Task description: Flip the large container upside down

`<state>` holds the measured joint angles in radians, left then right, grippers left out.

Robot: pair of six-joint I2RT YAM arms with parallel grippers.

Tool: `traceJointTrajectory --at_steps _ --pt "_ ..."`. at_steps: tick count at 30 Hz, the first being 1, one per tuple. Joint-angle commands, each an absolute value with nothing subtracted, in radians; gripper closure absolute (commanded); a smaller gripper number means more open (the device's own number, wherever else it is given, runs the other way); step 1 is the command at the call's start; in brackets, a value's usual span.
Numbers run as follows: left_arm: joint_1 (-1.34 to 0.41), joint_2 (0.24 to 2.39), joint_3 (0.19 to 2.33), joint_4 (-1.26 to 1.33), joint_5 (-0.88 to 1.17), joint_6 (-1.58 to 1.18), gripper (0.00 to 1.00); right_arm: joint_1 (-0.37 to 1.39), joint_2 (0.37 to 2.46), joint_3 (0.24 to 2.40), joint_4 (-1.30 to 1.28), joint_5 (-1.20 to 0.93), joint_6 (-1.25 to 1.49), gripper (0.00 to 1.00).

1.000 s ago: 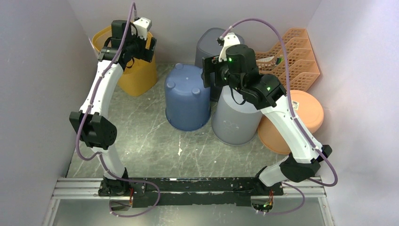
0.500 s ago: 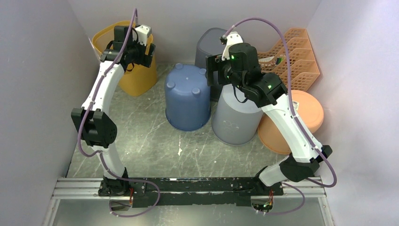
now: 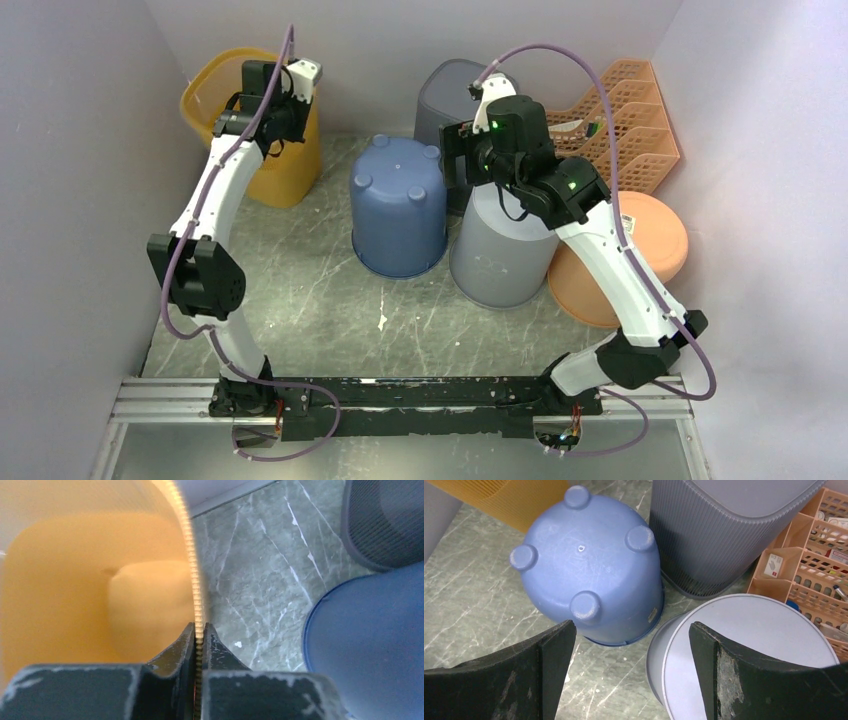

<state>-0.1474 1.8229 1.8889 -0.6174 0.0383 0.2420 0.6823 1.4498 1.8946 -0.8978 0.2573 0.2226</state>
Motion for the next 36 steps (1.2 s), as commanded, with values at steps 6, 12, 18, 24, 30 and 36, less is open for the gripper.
traceJointTrajectory --at_steps 6,12,18,24,30,36 --pt "-0.143 1.715 1.849 -0.707 -0.005 0.102 0.93 0.674 1.396 1.851 -0.873 0.237 0.209 0.15" --pt "-0.143 1.561 1.741 -0.573 0.006 -0.075 0.93 0.673 1.369 1.809 -0.857 0.223 0.209 0.15" --pt "-0.142 1.431 1.65 -0.397 -0.025 -0.261 0.93 0.674 1.366 1.786 -0.842 0.201 0.207 0.15" --pt "-0.077 1.338 1.531 -0.191 -0.076 -0.438 0.93 0.674 1.384 1.796 -0.839 0.174 0.207 0.15" --pt "0.021 1.298 1.331 -0.047 -0.093 -0.612 0.93 0.674 1.392 1.805 -0.858 0.173 0.203 0.15" --pt "0.148 1.251 1.042 0.131 -0.019 -0.836 0.93 0.673 1.391 1.809 -0.883 0.194 0.204 0.15"
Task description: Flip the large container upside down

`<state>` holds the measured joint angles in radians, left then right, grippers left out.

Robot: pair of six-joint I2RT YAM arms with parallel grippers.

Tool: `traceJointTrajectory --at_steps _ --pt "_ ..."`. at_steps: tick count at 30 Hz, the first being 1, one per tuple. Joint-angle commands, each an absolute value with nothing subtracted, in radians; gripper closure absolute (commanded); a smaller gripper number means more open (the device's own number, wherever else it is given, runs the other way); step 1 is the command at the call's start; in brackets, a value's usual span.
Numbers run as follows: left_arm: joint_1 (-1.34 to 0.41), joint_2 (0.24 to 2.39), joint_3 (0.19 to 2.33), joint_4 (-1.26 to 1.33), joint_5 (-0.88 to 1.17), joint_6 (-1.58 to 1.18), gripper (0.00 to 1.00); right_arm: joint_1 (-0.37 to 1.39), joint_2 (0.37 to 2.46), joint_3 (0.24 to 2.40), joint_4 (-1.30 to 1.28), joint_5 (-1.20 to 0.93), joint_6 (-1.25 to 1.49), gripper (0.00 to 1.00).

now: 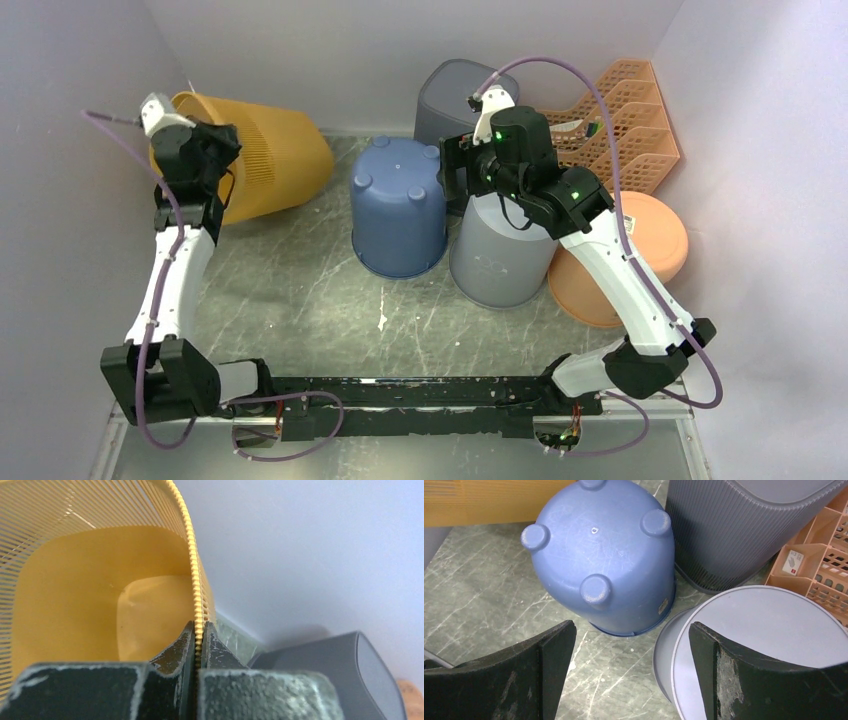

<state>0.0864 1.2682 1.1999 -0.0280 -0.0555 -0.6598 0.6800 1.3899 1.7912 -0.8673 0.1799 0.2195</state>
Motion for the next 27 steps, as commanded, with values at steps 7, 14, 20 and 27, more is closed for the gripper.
traceJointTrajectory --at_steps 7,14,20,27 --pt "0.227 1.242 0.859 0.226 0.048 -0.953 0.93 0.673 1.393 1.784 -0.879 0.189 0.21 0.15" --pt "0.25 1.344 0.889 0.1 0.125 -0.934 0.93 0.673 1.41 1.783 -0.868 0.178 0.209 0.15" --pt "0.253 1.396 0.926 -0.031 0.108 -0.892 0.86 0.674 1.399 1.753 -0.861 0.175 0.214 0.15" --pt "0.281 1.419 0.938 -0.066 0.115 -0.878 0.65 0.674 1.375 1.716 -0.854 0.176 0.224 0.15"
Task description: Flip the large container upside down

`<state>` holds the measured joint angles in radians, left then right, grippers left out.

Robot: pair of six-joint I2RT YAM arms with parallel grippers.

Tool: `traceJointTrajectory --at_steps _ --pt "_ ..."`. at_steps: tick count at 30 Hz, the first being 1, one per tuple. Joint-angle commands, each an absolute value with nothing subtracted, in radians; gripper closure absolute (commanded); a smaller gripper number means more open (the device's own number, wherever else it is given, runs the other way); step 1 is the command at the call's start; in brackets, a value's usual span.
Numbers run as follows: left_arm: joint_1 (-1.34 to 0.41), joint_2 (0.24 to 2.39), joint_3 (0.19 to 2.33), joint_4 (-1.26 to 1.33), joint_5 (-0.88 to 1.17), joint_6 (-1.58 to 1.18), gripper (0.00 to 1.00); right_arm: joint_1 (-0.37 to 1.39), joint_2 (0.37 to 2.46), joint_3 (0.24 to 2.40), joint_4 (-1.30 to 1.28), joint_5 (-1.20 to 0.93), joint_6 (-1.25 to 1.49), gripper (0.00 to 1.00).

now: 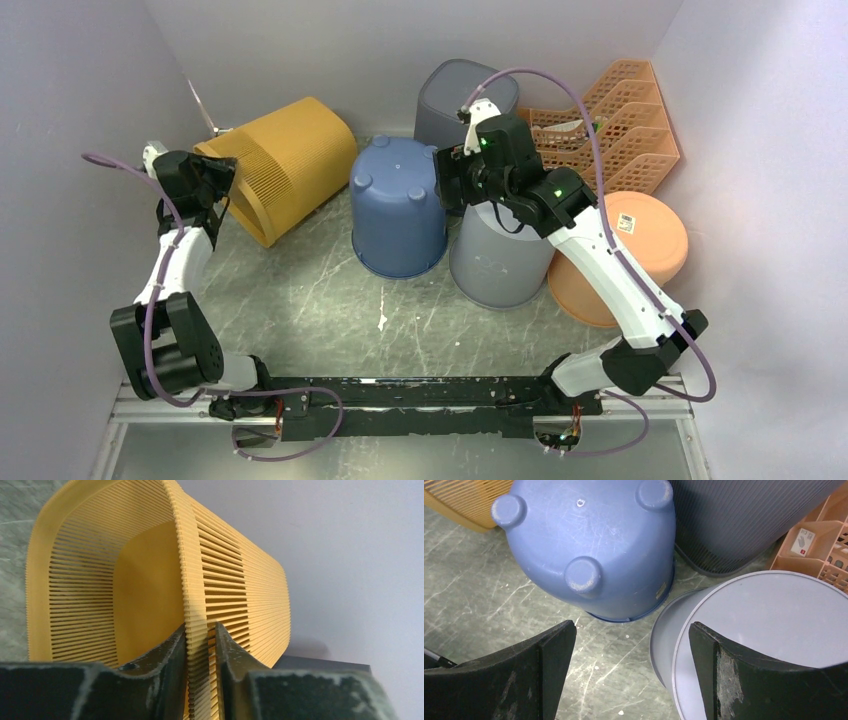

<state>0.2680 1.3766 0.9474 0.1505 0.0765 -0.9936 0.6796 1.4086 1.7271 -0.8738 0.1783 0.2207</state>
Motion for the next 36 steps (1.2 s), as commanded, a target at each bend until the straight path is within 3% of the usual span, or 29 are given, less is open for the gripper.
traceJointTrajectory --at_steps 1,5,7,9,10,11,12,13,17,24,31,36 --pt "0.283 1.418 0.941 -0.066 0.121 -0.877 0.58 0.673 1.373 1.714 -0.854 0.178 0.226 0.15" --pt "0.288 1.402 0.961 -0.058 0.171 -0.874 0.3 0.673 1.366 1.707 -0.856 0.182 0.227 0.15" --pt "0.287 1.4 0.981 -0.07 0.193 -0.875 0.26 0.672 1.363 1.698 -0.852 0.181 0.228 0.15" --pt "0.287 1.394 0.988 -0.078 0.202 -0.881 0.33 0.672 1.364 1.696 -0.851 0.179 0.229 0.15" --pt "0.287 1.391 0.983 -0.075 0.198 -0.884 0.43 0.673 1.365 1.696 -0.85 0.178 0.228 0.15" --pt "0.288 1.383 0.972 -0.071 0.191 -0.89 0.58 0.672 1.364 1.695 -0.85 0.177 0.228 0.15" --pt "0.289 1.377 0.959 -0.061 0.188 -0.894 0.84 0.672 1.365 1.696 -0.85 0.178 0.227 0.15" --pt "0.29 1.373 0.943 -0.049 0.192 -0.901 0.92 0.672 1.366 1.696 -0.85 0.179 0.226 0.15" --pt "0.308 1.353 0.836 0.125 0.281 -0.981 0.93 0.672 1.372 1.694 -0.854 0.189 0.217 0.15" --pt "0.317 1.368 0.643 0.826 0.399 -1.355 0.93 0.672 1.385 1.699 -0.856 0.189 0.209 0.15" --pt "0.326 1.539 0.615 1.518 0.353 -1.747 0.93 0.671 1.403 1.708 -0.854 0.187 0.201 0.15" --pt "0.329 1.662 0.65 1.809 0.276 -1.931 0.93 0.668 1.418 1.705 -0.84 0.18 0.202 0.15"
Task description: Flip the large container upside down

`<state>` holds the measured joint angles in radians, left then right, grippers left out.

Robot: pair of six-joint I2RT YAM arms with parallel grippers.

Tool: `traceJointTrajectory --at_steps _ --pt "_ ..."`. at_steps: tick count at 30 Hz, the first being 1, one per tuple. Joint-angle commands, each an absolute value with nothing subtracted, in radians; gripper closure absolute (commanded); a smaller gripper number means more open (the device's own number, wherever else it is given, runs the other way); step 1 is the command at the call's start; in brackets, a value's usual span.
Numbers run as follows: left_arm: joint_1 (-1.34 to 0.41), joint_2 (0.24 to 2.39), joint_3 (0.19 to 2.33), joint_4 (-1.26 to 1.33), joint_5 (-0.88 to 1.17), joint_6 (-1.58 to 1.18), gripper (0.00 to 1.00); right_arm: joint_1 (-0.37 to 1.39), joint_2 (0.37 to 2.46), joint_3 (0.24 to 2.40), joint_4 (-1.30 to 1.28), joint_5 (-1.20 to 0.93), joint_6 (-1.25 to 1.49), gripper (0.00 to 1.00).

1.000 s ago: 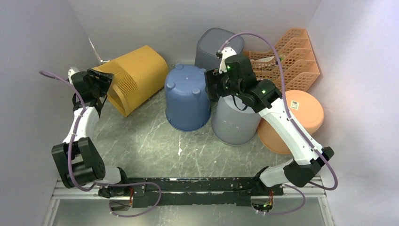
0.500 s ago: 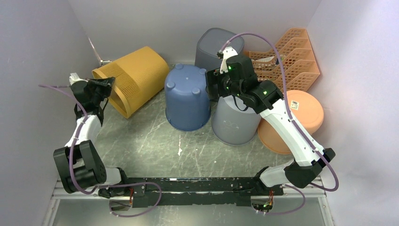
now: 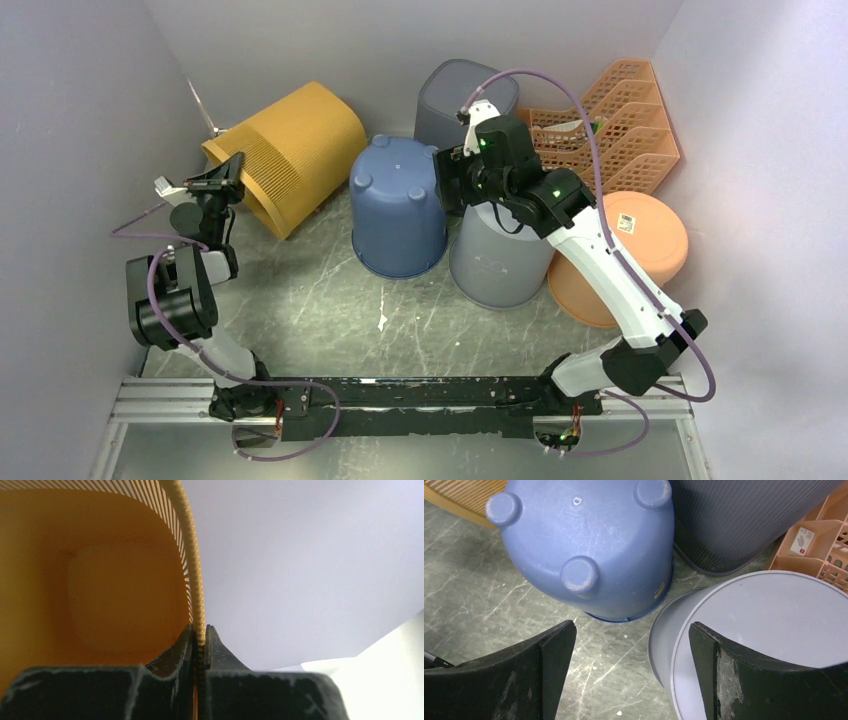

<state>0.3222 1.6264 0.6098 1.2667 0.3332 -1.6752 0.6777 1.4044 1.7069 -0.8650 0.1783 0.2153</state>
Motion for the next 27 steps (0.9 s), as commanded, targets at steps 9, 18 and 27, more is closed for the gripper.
traceJointTrajectory --at_steps 9,18,27 --pt "0.338 1.739 0.825 1.816 0.34 -1.949 0.93 0.665 1.444 1.699 -0.808 0.156 0.212 0.16" --pt "0.345 1.891 0.759 1.819 0.439 -1.928 0.93 0.665 1.467 1.684 -0.769 0.142 0.228 0.16" --pt "0.455 2.008 0.569 1.819 0.577 -1.839 0.93 0.663 1.48 1.671 -0.738 0.149 0.24 0.16"
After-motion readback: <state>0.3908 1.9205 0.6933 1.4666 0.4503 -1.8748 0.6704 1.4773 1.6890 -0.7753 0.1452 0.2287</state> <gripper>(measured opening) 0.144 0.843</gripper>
